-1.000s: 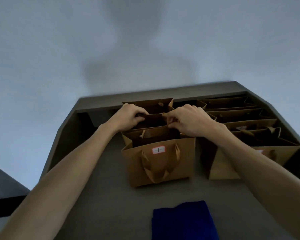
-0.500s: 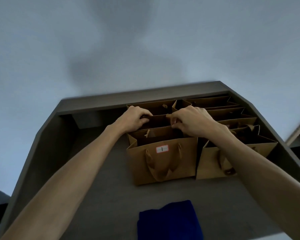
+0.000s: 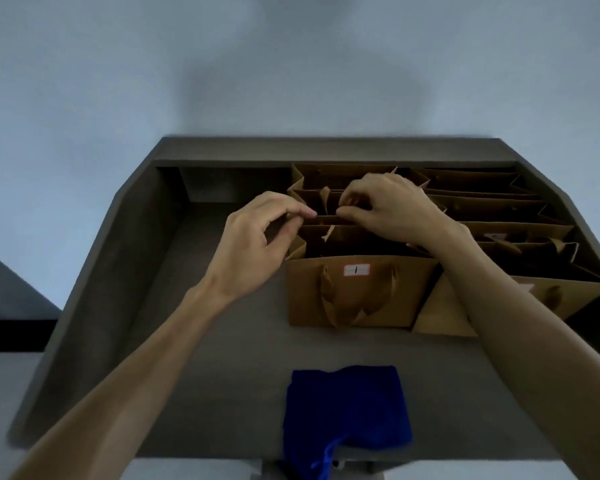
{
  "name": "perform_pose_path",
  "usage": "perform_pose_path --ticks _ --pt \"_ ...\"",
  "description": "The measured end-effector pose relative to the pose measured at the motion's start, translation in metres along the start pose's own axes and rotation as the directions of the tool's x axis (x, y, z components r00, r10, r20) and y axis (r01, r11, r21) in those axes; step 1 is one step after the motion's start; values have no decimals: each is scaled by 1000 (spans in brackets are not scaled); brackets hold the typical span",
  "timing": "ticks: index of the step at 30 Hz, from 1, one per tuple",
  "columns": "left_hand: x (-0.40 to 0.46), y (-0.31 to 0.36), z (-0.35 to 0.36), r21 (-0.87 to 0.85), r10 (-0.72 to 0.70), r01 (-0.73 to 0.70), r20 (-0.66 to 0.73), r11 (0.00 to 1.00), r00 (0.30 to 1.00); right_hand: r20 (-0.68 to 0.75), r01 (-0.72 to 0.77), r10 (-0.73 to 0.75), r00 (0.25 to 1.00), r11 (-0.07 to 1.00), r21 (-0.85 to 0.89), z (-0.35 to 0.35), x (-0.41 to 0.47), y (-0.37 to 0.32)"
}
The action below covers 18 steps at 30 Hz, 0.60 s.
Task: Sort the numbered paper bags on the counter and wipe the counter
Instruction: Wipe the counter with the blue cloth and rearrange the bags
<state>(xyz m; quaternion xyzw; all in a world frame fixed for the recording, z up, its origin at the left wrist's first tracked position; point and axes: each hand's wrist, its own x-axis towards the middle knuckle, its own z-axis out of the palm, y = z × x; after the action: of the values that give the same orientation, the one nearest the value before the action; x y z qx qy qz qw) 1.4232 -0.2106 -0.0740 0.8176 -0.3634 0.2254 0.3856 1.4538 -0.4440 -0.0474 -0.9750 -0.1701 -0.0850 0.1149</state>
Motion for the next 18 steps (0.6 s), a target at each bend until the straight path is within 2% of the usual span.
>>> perform_pose_path --ticks 4,7,8,10,12,13,15,18 --pt "-38 27 6 -100 6 1 68 995 998 -126 15 -4 992 996 87 10 14 -17" --pt "-63 44 24 -196 -1 56 272 979 962 -160 32 -13 987 992 121 19 27 -30" --pt "-71 49 31 -189 -18 98 388 977 922 -157 35 -14 988 991 129 22 32 -33" --pt "-90 59 49 -94 -88 182 610 979 787 -145 30 -11 989 991 127 30 40 -38" --pt "-112 71 70 57 -131 132 739 990 661 -132 20 -4 991 993 116 38 47 -42" --pt "-122 76 79 101 -127 78 765 992 632 -123 13 1 992 993 116 41 51 -45" --pt "-140 78 95 156 -106 -19 753 988 650 -98 1 10 995 993 114 48 58 -50" --pt "-153 65 103 216 -35 -143 657 966 753 -49 -8 12 999 996 91 59 64 -55"
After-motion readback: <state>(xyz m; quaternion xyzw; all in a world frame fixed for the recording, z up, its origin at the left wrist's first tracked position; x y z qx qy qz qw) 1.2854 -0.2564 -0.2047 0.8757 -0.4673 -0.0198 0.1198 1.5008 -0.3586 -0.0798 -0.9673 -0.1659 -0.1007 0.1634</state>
